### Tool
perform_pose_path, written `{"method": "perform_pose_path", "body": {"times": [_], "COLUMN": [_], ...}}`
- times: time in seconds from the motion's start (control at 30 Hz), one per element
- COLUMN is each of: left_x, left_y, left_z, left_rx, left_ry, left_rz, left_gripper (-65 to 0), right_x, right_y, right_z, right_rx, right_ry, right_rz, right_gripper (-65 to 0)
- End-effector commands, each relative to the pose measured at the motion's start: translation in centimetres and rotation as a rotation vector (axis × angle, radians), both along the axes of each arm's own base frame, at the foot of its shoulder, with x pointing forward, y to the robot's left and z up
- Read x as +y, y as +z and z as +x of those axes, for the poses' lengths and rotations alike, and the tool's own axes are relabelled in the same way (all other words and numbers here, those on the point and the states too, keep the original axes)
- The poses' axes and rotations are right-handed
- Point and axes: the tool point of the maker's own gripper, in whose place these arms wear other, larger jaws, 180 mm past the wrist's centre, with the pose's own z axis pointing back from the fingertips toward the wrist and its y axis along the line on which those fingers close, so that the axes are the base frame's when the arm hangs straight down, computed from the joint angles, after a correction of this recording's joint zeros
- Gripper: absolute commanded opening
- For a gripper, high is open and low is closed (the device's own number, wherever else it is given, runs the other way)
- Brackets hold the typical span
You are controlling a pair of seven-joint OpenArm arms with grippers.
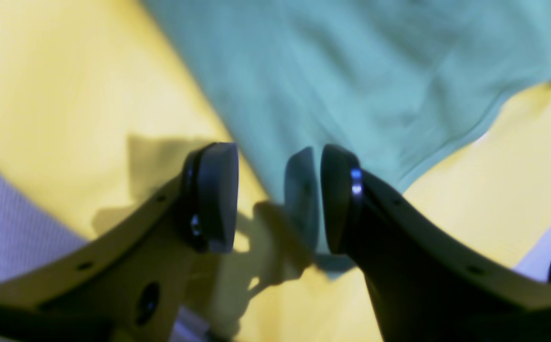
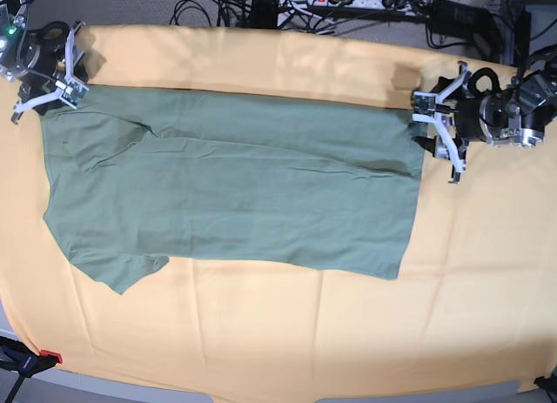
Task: Fold the T-shirt properly
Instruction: 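Regrasp the shoulder edges with both grippers and hold them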
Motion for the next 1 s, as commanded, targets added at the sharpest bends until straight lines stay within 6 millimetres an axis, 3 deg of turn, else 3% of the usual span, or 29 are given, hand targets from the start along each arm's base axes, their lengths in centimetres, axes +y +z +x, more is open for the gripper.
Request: {"method": "perform_pose_path", "body": {"times": [0.0,0.2,0.43,0.63,0.97], "left_x": [0.6,0.7,0.2,-0.2,-0.1], "left_y": [1.0,1.0,1.2,1.3,1.3], "left_z": [0.7,0.6,0.5,0.4,0.4], "left_rx": [-0.023,-0.016,-0.013,-0.010,-0.010], "left_ry": [0.007,0.013,0.004,-0.005,-0.005], "left_rz": [0.006,0.002,-0.021,-0.046,-0.043], "left_gripper": [-32.3,-32.3,-32.3,-32.3,-32.3], "right_x": [-0.3,-3.6,-7.7,-7.4,-9.5], "right_y": [0.7,0.3,-1.6,-1.8,-2.1], "right_z": [0.5,1.2,-0.5,-0.4,-3.7], "right_rx": [-0.022,-0.067,0.046,0.041,0.233], "right_ry": [0.012,-0.044,-0.059,-0.030,0.000], "right_rz": [-0.015,-0.135,-0.214,-0.175,-0.270], "right_gripper": [-34.8,-34.8,-34.8,-34.8,-34.8]}}
